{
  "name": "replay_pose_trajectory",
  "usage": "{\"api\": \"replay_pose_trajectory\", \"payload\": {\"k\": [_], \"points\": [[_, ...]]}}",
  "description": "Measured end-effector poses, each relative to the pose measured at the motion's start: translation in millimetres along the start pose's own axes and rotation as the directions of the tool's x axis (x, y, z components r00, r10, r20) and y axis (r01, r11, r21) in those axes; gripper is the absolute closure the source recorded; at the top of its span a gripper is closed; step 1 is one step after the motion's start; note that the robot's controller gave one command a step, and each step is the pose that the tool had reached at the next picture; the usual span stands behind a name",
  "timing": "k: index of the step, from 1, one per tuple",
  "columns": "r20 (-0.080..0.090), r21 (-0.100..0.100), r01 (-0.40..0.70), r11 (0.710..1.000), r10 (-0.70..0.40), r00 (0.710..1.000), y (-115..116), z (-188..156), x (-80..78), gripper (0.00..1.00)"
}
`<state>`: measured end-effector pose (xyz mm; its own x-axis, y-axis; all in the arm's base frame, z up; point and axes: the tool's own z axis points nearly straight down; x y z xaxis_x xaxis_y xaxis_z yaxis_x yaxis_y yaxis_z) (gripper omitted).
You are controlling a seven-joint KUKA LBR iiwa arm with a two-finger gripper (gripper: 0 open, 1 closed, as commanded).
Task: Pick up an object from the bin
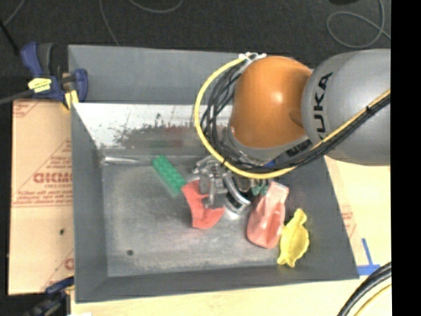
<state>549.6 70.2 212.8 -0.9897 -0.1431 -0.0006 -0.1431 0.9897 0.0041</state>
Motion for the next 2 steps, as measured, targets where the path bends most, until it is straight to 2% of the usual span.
{"api": "replay_pose_trajectory", "payload": {"k": [2], "points": [[0.0,0.0,-0.001,1.0,0.001,1.0,0.1,0.0,0.0,1.0]]}}
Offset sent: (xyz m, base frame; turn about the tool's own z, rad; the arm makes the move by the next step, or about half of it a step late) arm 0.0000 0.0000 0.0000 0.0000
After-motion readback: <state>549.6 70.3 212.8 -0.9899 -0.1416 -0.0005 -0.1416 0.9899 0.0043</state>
